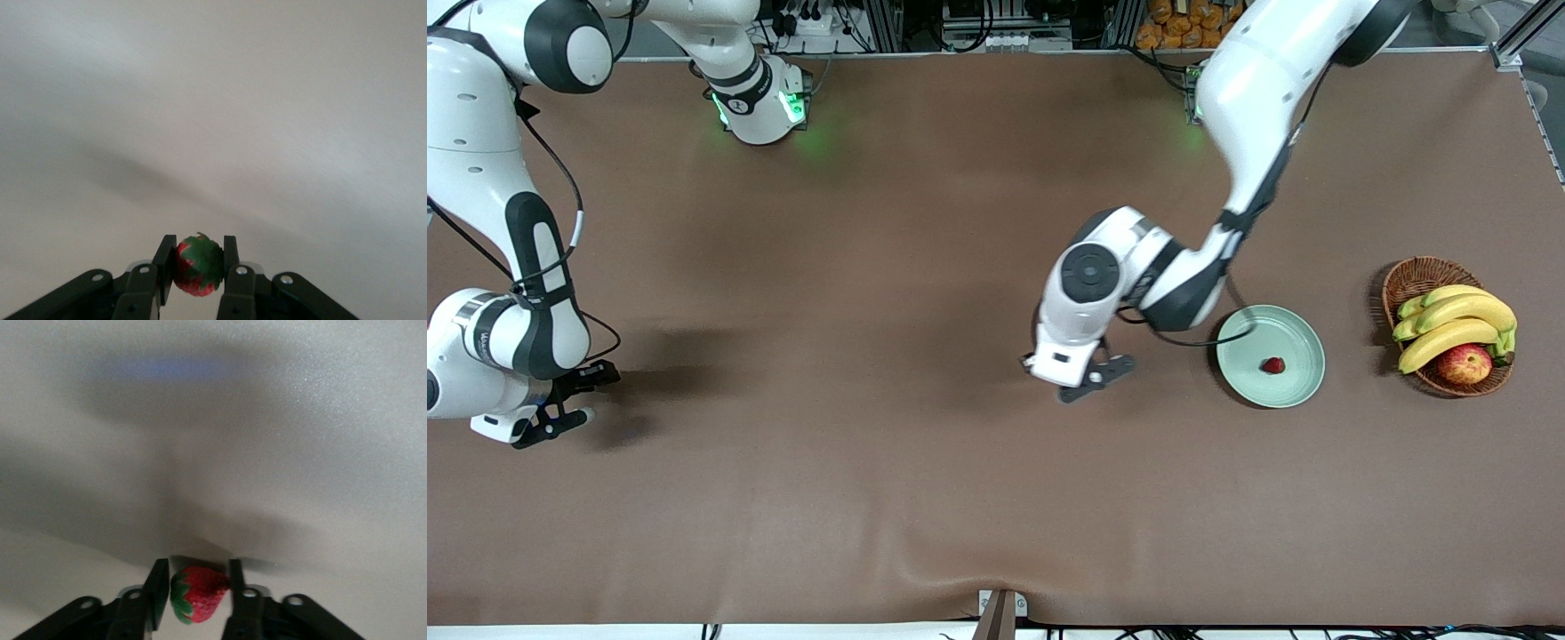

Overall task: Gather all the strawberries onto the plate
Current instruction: 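Drop the strawberry on the plate while the right gripper grasps another, then carry the third strawberry mid-table and release it with the right gripper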

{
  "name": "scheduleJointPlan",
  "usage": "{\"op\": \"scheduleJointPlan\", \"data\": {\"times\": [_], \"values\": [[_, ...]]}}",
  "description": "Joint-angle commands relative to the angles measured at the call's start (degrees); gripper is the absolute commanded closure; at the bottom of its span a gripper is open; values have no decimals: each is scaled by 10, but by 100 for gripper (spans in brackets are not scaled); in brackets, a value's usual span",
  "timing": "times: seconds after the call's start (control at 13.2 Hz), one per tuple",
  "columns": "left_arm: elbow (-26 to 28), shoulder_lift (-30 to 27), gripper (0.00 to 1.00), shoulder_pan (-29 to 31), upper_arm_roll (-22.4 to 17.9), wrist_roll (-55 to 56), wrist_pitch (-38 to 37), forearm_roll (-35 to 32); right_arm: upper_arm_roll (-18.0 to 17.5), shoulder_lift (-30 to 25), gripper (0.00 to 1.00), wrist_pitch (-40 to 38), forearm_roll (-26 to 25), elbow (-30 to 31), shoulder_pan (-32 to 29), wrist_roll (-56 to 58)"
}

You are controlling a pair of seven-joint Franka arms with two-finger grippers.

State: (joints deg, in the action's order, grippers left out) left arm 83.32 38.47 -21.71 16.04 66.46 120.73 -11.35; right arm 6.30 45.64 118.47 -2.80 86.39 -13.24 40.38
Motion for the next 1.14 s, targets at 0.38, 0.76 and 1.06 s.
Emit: {"op": "scheduleJointPlan", "data": {"times": [0.38, 0.76, 1.06], "values": [[221, -121, 100, 196, 2, -129, -8, -9, -98, -19, 100, -24, 38, -23, 20, -32], [253, -112, 86, 263, 1, -258, 1, -9, -114, -37, 100, -59, 186, -40, 155, -282], [247, -119, 0, 307, 3, -378, -7, -8, -111, -37, 100, -61, 298, -36, 283, -478]]}}
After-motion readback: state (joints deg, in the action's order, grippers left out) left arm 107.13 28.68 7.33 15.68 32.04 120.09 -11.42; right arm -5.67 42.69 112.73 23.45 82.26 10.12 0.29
